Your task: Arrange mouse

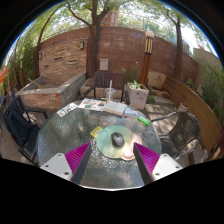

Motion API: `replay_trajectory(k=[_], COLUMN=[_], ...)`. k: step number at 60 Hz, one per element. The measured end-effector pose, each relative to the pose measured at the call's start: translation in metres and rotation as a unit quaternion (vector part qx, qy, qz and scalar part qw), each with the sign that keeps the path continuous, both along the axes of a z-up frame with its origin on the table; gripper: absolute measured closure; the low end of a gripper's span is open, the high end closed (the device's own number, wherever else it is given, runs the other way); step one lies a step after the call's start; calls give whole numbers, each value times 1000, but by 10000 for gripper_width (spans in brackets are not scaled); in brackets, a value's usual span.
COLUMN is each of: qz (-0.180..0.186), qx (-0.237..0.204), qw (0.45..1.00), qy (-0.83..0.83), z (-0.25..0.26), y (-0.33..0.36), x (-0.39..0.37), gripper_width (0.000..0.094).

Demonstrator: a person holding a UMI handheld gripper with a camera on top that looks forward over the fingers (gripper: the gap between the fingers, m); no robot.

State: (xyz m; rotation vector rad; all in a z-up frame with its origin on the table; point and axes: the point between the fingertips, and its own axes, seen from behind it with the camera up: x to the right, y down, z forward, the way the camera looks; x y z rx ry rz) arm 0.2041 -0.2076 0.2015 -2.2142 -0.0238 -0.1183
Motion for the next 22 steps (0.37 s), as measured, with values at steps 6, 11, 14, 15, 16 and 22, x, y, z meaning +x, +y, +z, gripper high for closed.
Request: replay_trajectory(k=[6,11,14,15,16,22], qz=[-10,-14,-16,-16,-16,-17], qx=[0,-3,-2,0,0,-2], qw=[1000,1000,1000,1000,1000,1000], qy=[-5,-2,-6,-7,-8,-16], z=[7,7,10,8,9,12], y=[-29,-45,-50,-53,-55,-59], x=[-12,-19,-21,-22,-23,-24], gripper_width=[77,78,79,80,79,79])
